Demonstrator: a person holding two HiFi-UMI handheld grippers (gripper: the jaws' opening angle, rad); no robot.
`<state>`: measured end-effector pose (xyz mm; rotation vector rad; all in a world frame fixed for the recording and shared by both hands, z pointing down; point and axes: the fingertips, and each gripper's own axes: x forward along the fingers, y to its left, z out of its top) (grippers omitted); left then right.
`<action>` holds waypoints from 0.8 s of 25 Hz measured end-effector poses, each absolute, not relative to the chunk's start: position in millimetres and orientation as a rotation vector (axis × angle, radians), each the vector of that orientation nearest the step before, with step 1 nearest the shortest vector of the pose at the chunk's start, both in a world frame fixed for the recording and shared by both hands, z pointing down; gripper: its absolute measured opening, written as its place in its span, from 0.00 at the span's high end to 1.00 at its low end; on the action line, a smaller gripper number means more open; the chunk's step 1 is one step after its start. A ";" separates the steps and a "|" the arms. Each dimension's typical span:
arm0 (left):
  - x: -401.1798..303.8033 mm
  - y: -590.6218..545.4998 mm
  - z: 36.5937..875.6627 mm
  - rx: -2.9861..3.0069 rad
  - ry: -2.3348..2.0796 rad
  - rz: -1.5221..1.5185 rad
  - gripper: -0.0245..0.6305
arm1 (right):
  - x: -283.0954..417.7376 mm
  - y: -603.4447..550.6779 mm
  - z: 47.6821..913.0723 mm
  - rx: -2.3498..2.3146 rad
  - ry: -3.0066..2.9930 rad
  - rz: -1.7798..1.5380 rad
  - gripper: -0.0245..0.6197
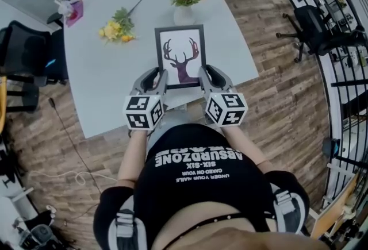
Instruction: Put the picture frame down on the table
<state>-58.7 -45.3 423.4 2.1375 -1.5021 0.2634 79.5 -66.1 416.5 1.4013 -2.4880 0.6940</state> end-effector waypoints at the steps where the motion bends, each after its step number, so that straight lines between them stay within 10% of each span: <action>1: -62.1 -53.0 425.7 2.136 -1.500 0.270 0.80 | 75.8 -73.8 418.9 1.395 -2.486 0.696 0.83; 20: -85.3 -112.8 491.4 2.062 -1.374 0.380 0.80 | 50.9 -131.4 482.6 1.358 -2.338 0.784 0.83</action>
